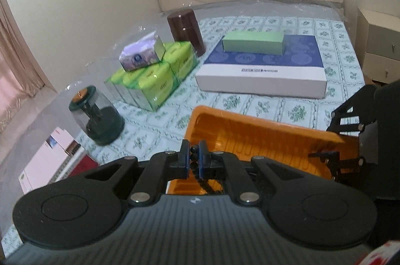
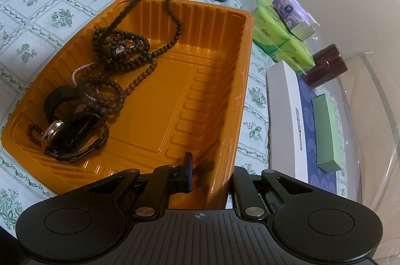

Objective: Organize jewelry
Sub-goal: 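Lower the bead string into the tray and open the left gripper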

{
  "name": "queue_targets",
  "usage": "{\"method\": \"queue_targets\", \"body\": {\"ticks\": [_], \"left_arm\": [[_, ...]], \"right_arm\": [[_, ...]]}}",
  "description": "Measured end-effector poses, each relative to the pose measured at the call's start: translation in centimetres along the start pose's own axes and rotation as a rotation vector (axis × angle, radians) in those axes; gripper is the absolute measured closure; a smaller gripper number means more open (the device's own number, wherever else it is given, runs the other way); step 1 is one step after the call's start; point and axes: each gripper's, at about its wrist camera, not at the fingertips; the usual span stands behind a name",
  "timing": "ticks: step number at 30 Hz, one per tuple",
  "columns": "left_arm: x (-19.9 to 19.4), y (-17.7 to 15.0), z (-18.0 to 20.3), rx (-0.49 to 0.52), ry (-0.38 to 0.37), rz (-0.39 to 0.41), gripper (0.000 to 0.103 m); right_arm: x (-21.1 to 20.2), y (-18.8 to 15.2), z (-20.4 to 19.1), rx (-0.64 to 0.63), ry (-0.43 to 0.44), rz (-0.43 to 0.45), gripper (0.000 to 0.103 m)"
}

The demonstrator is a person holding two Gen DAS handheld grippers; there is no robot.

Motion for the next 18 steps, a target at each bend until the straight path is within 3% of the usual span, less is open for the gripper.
{"method": "queue_targets", "body": {"ticks": [18], "left_arm": [[2.0,-0.7,0.5,-0.044,-0.061,-0.041,0.095]], "right_arm": [[0.0,0.0,0.1,0.0,0.001,-0.001,0.09]]}}
Point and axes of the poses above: each gripper's, at about its wrist camera, not at the fingertips, and x roughly the way its jaws point, z to its right, y to its top, and after that the axes turned 15 degrees about x, right-handed
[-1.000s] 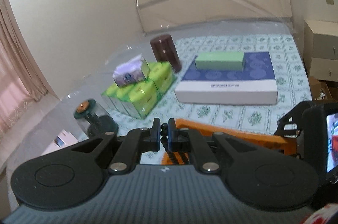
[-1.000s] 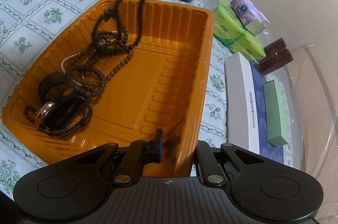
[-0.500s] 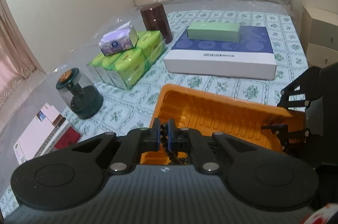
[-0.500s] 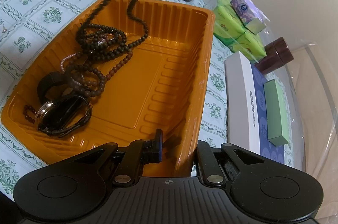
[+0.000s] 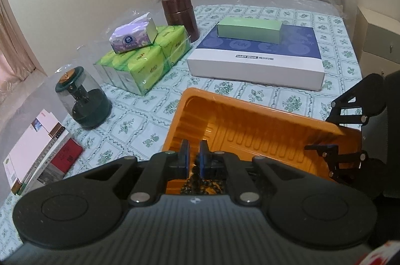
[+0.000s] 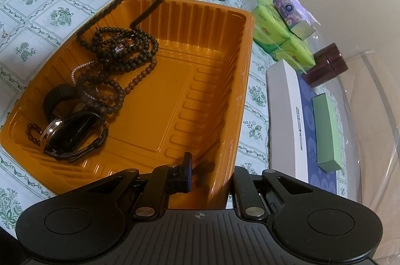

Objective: Organize jewelry
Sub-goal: 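Lower the bead string into the tray and open the left gripper, then move the open left gripper back over the table toward the small bead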

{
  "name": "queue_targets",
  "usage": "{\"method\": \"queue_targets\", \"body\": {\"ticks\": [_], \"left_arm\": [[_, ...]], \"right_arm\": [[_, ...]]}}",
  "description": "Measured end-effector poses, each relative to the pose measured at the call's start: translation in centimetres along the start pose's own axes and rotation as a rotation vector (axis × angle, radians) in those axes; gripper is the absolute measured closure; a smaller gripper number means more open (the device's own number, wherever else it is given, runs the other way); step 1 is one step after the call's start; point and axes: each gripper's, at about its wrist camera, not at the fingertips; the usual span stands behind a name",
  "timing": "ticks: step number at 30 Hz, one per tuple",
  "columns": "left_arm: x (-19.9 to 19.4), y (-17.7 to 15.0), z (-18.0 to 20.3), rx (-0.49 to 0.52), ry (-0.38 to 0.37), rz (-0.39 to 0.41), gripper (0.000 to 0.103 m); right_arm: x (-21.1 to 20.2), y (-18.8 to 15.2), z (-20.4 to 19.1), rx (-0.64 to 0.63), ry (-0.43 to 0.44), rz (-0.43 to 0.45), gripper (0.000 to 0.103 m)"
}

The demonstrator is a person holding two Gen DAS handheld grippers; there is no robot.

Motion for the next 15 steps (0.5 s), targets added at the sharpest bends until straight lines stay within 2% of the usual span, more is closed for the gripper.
{"method": "queue_targets", "body": {"ticks": [5,8,15], "left_arm": [[-0.4,-0.2,0.0,-0.01,0.003,0.01,0.093],[-1.0,-0.8,-0.4,-0.031,0.018,0.018,0.088],[-3.9,-4.9,-1.6,-0.095,0.076,0.013,0.086]], "right_arm": [[0.1,-0.1,0.1,0.001,0.001,-0.001,0.09],[0.2,-0.2,0.2,0.004,0.002,-0.001,0.09],[0.2,-0.1,0.4,0.01,0.004,-0.002,0.09]]}}
Point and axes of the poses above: each gripper's, at about its wrist camera, not at the fingertips, and x roughly the way its jaws point, z to its right, y to its top, and after that the axes turned 15 degrees about x, right-handed
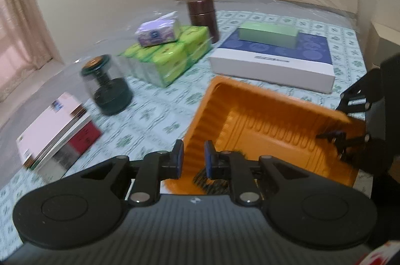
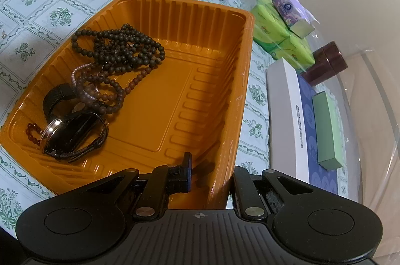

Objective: Organize jewelry
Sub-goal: 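Move the open left gripper back over the table toward the small bead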

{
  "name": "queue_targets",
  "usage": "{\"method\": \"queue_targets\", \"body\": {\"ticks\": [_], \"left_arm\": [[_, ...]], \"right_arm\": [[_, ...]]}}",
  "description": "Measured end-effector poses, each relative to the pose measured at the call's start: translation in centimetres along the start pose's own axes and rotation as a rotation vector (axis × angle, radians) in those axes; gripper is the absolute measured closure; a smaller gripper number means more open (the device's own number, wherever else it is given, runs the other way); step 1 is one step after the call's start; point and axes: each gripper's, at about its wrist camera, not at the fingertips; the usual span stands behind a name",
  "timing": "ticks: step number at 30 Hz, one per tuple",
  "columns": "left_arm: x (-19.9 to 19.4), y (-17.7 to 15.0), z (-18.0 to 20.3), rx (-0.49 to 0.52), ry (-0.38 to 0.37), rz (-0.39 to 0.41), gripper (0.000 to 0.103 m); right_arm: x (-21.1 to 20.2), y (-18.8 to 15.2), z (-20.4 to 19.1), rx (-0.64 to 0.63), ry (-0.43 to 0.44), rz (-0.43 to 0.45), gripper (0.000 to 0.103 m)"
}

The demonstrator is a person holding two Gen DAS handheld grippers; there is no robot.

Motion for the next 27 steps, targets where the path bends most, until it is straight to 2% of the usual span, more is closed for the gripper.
{"method": "queue_targets", "body": {"ticks": [4,7,12,15,21,27], "left_arm": [[-2.3,-4.2,-0.9,-0.074,0.038,-0.011,0.081],[-4.0,-8.2,-1.0,-0.145,0.105,-0.038,0.076],[-5.8,-15.1,0.5,-0.286,0.18,-0.086,0.076],[-6.0,-18.3,1.9,-0.368,0.186,-0.105,0.076],[-5.7,-21.6,3.8,-0.478,0.178,-0.132,0.076],[-5.2,-22.4,4.6,-0.52,0.175,-0.134,0.076]], "right_arm": [[0.0,0.0,0.0,0.0,-0.002,0.003,0.09],[0.0,-0.1,0.0,0.002,-0.002,0.003,0.09],[0.1,-0.2,0.0,0.01,-0.001,0.001,0.09],[0.0,-0.2,0.0,0.011,-0.003,-0.002,0.09],[-0.1,-0.3,-0.2,0.01,-0.008,-0.002,0.09],[0.0,-0.4,-0.1,0.016,-0.003,-0.007,0.09]]}}
Point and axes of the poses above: each gripper's, at about its wrist camera, not at the fingertips, and x roughly the way its jaws point, z to its right, y to its top, and after that the axes turned 15 degrees about x, right-handed
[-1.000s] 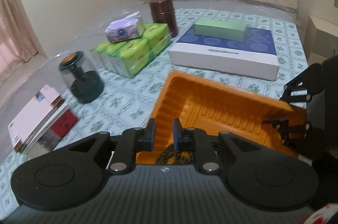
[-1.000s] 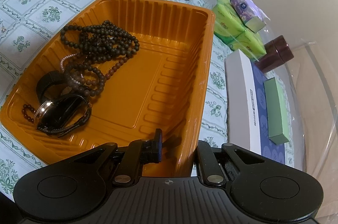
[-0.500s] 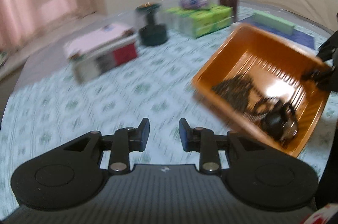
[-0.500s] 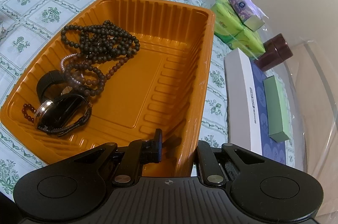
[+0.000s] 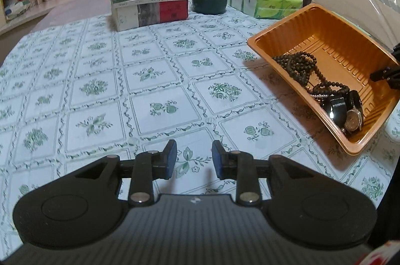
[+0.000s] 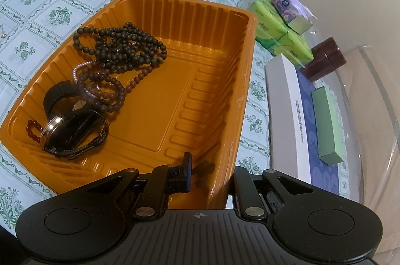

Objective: Organize jewelry
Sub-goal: 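Move the open left gripper back over the table toward the small bead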

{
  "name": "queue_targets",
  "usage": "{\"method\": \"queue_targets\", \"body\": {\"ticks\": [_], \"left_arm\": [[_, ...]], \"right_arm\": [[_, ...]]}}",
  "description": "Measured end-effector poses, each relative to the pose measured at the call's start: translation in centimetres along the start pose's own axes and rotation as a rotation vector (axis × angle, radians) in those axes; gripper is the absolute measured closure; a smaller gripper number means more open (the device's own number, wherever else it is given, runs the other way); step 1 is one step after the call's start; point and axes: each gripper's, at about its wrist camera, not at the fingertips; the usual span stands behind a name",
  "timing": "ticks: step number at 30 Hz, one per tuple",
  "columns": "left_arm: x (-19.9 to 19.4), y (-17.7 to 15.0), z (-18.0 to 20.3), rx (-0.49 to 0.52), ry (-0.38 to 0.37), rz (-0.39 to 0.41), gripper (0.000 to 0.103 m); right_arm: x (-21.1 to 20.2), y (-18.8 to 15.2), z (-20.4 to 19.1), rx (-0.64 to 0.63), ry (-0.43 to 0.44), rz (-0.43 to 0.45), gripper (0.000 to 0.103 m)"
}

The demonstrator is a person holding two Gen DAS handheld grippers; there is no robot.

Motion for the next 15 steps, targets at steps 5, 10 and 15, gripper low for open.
{"method": "queue_targets", "body": {"ticks": [5,10,15], "left_arm": [[0.5,-0.2,0.3,0.003,-0.002,-0.005,0.076],[0.9,-0.4,0.5,0.011,0.0,-0.015,0.073],[1.5,-1.0,1.0,0.031,0.001,-0.025,0.073]], "right_arm": [[0.0,0.1,0.0,0.003,0.001,-0.004,0.09],[0.0,0.1,0.0,0.004,0.003,-0.006,0.089],[0.1,0.1,0.0,0.005,0.004,-0.008,0.089]]}}
Point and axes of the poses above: each gripper's, at about its wrist camera, not at the fingertips, and x roughly the way its jaws point, z to its right, y to its top, and after that the axes turned 15 degrees about x, right-handed
